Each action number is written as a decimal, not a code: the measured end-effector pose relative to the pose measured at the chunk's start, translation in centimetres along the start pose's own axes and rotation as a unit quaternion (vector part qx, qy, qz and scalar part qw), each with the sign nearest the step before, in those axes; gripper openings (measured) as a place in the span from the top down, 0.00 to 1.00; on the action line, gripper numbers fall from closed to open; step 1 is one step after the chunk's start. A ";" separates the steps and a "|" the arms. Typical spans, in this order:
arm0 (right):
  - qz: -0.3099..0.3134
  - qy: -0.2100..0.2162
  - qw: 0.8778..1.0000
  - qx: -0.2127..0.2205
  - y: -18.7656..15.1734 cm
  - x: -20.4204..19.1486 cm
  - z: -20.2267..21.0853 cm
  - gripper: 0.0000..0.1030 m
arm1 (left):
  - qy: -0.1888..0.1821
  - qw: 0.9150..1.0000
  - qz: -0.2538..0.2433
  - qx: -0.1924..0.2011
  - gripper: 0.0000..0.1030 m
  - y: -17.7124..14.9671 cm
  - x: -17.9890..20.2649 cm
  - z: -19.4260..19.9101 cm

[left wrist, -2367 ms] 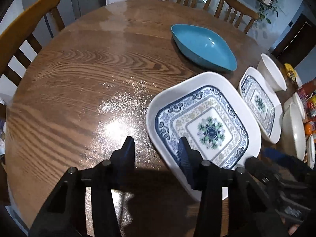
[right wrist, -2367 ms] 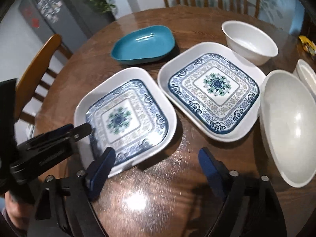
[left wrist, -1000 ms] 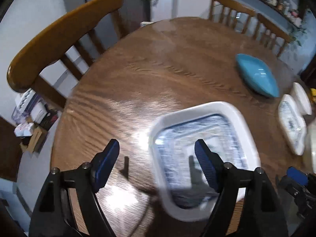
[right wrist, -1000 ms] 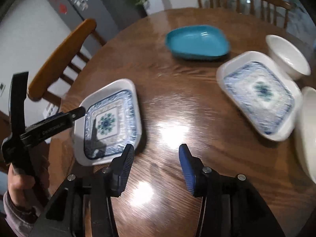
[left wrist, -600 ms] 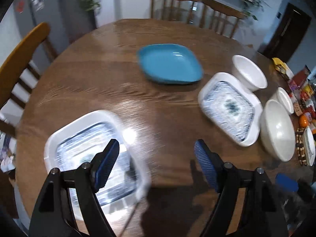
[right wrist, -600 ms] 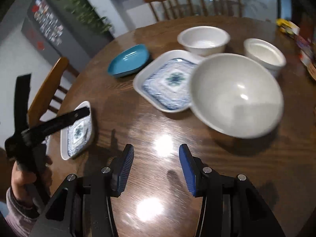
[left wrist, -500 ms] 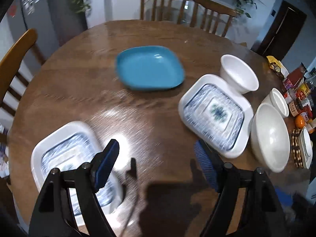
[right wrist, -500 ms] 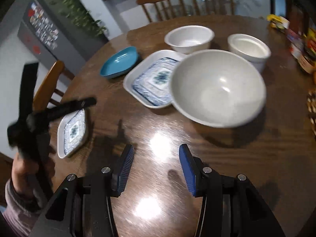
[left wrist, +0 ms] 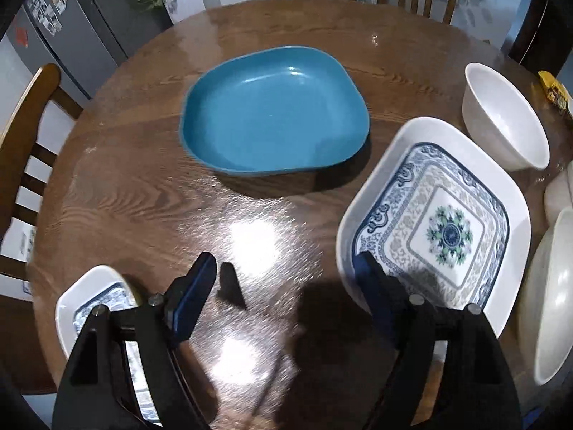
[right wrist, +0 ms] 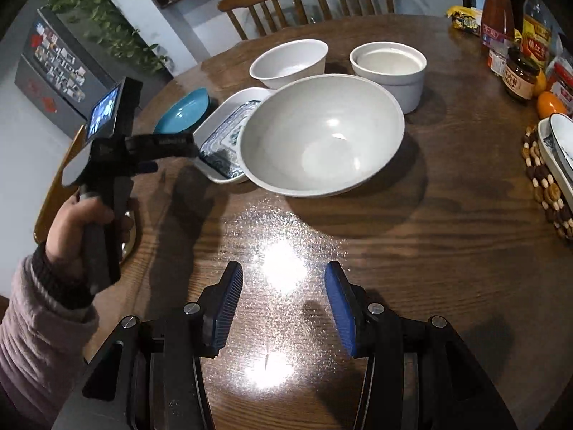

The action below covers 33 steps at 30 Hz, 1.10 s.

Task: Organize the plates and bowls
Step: 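Lift the patterned plate with the left tool and carry it toward the other patterned plate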

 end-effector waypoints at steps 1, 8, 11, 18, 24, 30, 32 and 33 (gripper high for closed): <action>0.003 0.004 1.000 -0.001 0.2 -0.2 -0.2 0.53 | 0.004 1.000 -0.015 -0.001 0.23 -0.5 0.1 0.1; 0.028 0.027 0.999 -0.017 0.4 -2.3 -1.4 0.53 | -0.031 0.998 -0.034 -0.035 0.23 -5.5 -1.1 1.8; 0.042 0.034 0.998 -0.021 0.6 -3.3 -1.9 0.53 | -0.047 0.996 -0.055 -0.049 0.24 -8.2 -0.7 2.6; 0.061 0.034 0.997 -0.030 0.9 -4.7 -2.6 0.53 | -0.102 0.990 -0.064 -0.075 0.24 -14.1 1.1 3.8; 0.084 0.038 0.995 -0.041 0.7 -5.6 -3.6 0.53 | -0.121 0.987 -0.070 -0.085 0.25 -19.1 1.2 5.2; 0.151 0.037 0.987 -0.031 1.0 -8.9 -5.2 0.53 | -0.105 0.993 0.001 -0.054 0.26 -19.8 -3.0 5.7; 0.172 0.024 0.985 -0.026 1.4 -9.7 -6.0 0.53 | -0.109 0.993 0.027 -0.037 0.26 -19.7 -4.0 5.7; 0.178 0.019 0.983 -0.028 1.5 -10.1 -6.5 0.53 | -0.116 0.992 0.043 -0.025 0.26 -19.4 -4.3 5.6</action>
Point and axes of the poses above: each gripper's, at about its wrist camera, not at the fingertips, and z roughly against the way its jaws point, x to its right, y to its top, the point moved 5 cm from there along -z, roughly the way its jaws point, and after that the axes turned 15 degrees about -y, right-handed, at the moved point
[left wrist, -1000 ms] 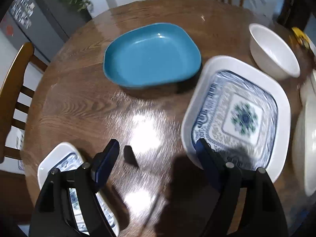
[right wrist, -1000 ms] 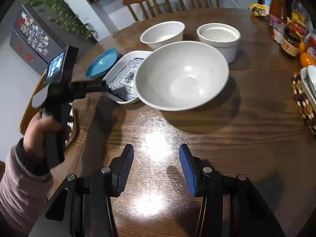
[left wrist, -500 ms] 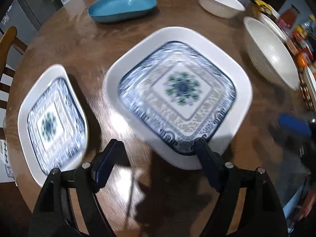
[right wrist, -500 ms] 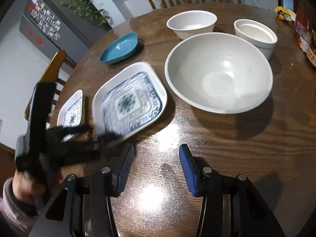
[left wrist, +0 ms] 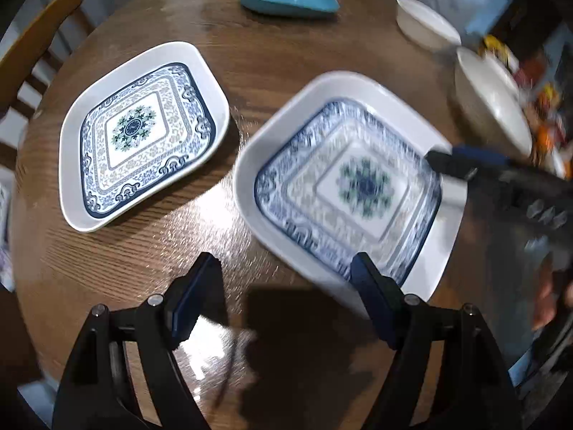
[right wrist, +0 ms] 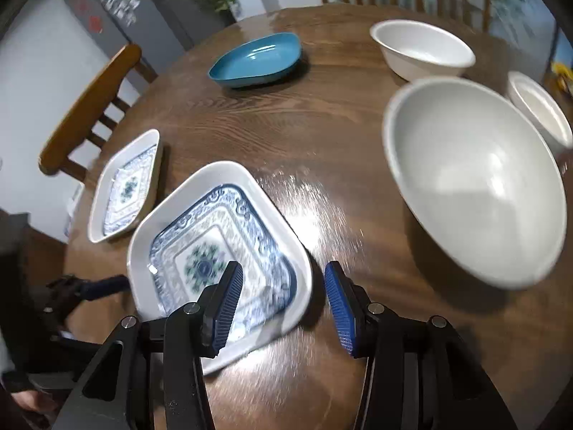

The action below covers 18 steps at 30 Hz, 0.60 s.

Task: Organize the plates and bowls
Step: 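Lift the patterned plate with the left tool and carry it toward the other patterned plate, then lower the held plate onto the other patterned plate with the left tool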

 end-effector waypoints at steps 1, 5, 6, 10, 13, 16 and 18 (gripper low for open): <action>0.003 0.001 1.000 0.000 0.1 -0.2 -0.2 0.53 | 0.001 1.000 0.009 0.008 0.27 0.3 -0.3 0.0; 0.033 -0.013 0.999 0.006 0.8 -1.0 -0.9 0.53 | 0.006 0.999 0.027 0.037 0.48 1.4 -0.4 -0.2; 0.035 -0.013 0.999 0.006 0.7 -1.1 -0.9 0.54 | -0.002 0.999 0.032 0.039 0.60 1.9 0.0 -0.2; 0.046 -0.034 0.998 0.012 0.6 -1.0 -0.8 0.72 | 0.011 0.999 0.028 0.045 0.67 2.3 1.0 -0.2; 0.037 -0.030 0.999 0.010 0.3 -0.2 -0.6 0.83 | 0.017 0.998 0.025 0.047 0.74 2.9 2.0 -0.1; 0.030 -0.027 0.999 0.008 0.1 0.1 -0.5 0.84 | 0.016 0.999 0.023 0.047 0.77 2.6 2.4 0.7; 0.022 -0.026 0.999 0.006 -0.6 0.4 -0.2 0.84 | 0.020 0.999 0.018 0.045 0.77 2.3 2.5 0.8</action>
Point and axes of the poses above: each gripper's, at about its wrist camera, not at the fingertips, and z roughly against the way its jaws point, x to its right, y to its top, the point moved 5 cm from there along -z, roughly the way its jaws point, and after that the axes turned 15 degrees about -y, right-handed, at the moved point
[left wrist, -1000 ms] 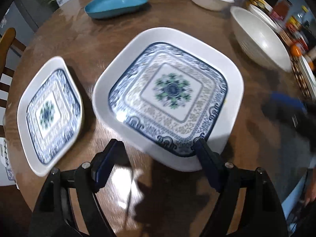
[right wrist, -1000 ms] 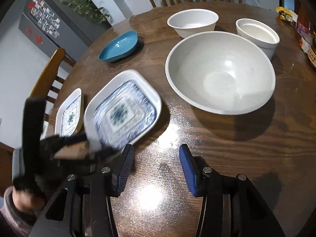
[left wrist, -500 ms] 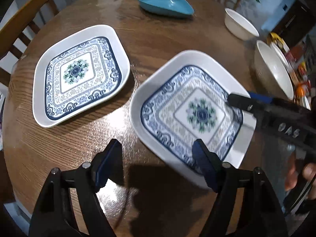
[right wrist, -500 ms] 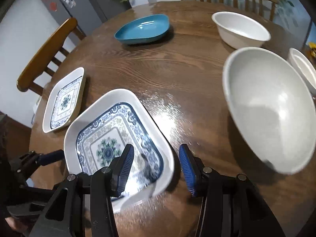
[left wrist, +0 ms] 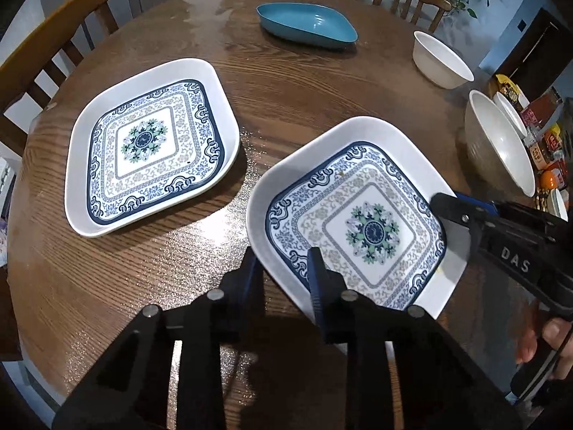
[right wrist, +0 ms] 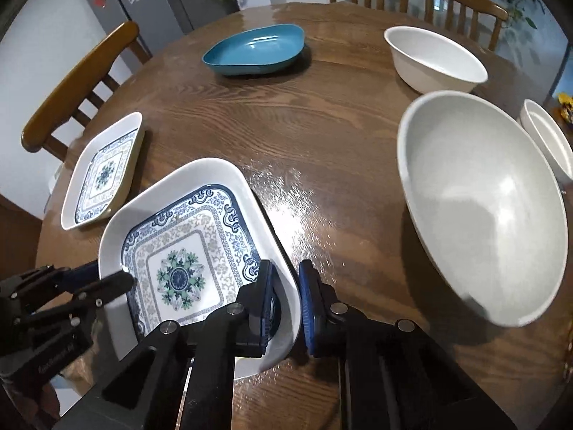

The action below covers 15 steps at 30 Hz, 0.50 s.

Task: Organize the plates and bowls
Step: 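Lower the held plate onto the other patterned plate with the left tool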

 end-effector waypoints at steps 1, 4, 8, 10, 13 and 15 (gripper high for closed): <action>-0.004 0.003 1.000 -0.002 -0.2 0.1 0.1 0.85 | 0.001 1.000 -0.003 -0.001 0.77 -0.1 0.1 0.1; -0.018 0.012 1.000 -0.006 -1.0 0.4 0.8 0.86 | 0.003 1.000 -0.015 0.004 0.77 -0.8 0.6 1.0; -0.042 0.016 0.999 0.005 -1.4 1.3 2.2 0.87 | 0.004 0.999 -0.037 0.019 0.77 -0.2 1.6 1.9; -0.050 0.017 0.999 0.011 -1.5 1.5 2.9 0.88 | 0.004 0.999 -0.045 0.027 0.77 0.3 2.1 2.3; -0.057 0.016 0.998 0.019 -1.7 1.7 3.6 0.88 | 0.003 0.998 -0.055 0.034 0.77 0.9 2.8 2.7; -0.069 0.015 0.997 0.025 -1.8 2.2 4.4 0.88 | 0.001 0.997 -0.062 0.038 0.77 1.3 3.2 2.9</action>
Point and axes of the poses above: each gripper's, at about its wrist camera, not at the fingertips, and z roughly against the way its jaws point, x to its right, y to its top, the point moved 5 cm from there along -z, roughly the way its jaws point, and after that the axes turned 15 degrees about -y, right-handed, at the moved point
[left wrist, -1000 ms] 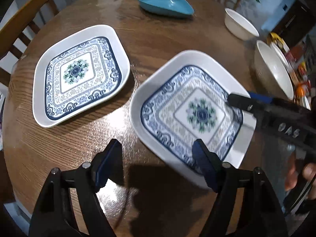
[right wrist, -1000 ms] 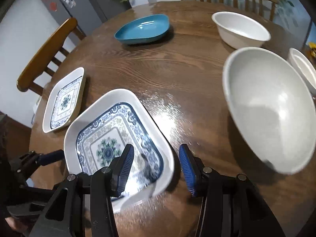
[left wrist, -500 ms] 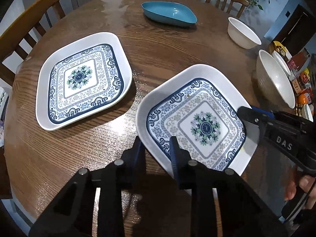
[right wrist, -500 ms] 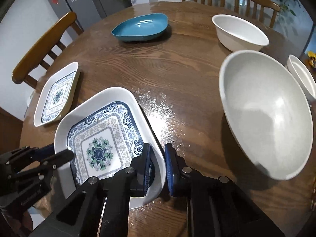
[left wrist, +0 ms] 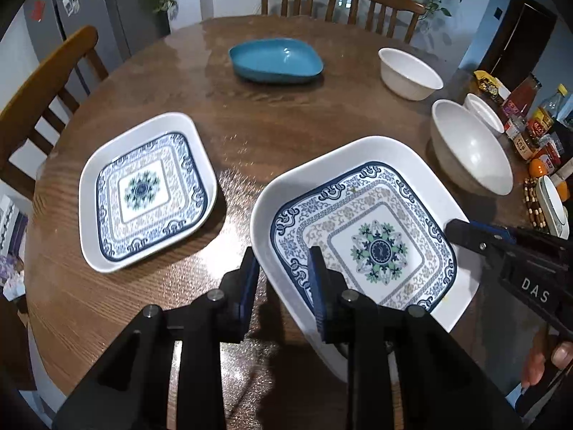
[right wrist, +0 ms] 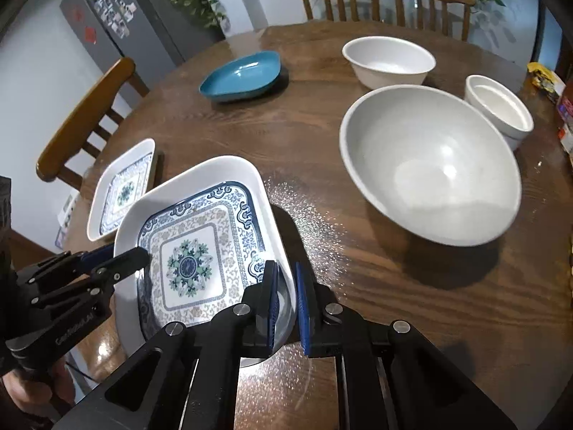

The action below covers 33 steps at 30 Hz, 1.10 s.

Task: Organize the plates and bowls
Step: 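Lower the held plate onto the other patterned plate with the left tool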

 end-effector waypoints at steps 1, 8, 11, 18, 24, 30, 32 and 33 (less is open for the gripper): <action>-0.002 0.000 1.000 0.002 -0.1 0.2 0.2 0.88 | -0.001 1.000 -0.003 0.002 0.77 0.2 0.2 0.1; -0.016 0.001 1.000 0.018 0.3 0.7 1.8 0.88 | -0.002 1.000 -0.020 0.019 0.76 1.2 0.8 1.4; -0.018 0.006 1.000 0.023 0.5 0.5 2.4 0.88 | 0.002 0.999 -0.023 0.029 0.76 1.7 0.6 1.9; -0.003 0.023 0.999 0.027 1.7 -1.9 2.6 0.88 | 0.018 0.999 0.001 0.047 0.76 2.8 -2.1 3.1; 0.026 0.044 0.998 0.025 2.9 -6.3 1.6 0.88 | 0.047 0.996 0.036 0.063 0.76 3.1 -6.1 4.3; 0.051 0.066 0.996 0.016 4.1 -11.2 0.2 0.88 | 0.073 0.993 0.065 0.073 0.76 3.8 -10.5 5.5; 0.056 0.072 0.996 0.013 4.5 -12.7 -0.3 0.88 | 0.079 0.991 0.075 0.074 0.76 4.2 -12.0 5.8; 0.058 0.075 0.995 0.010 4.7 -13.5 -0.7 0.88 | 0.081 0.991 0.078 0.075 0.76 4.3 -12.7 5.9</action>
Point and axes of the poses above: each gripper's, at about its wrist camera, not at the fingertips, and z roughly against the way its jaws point, x to its right, y to its top, the point moved 5 cm from there along -z, roughly the way its jaws point, and after that the axes turned 15 degrees about -y, right-handed, at the moved point
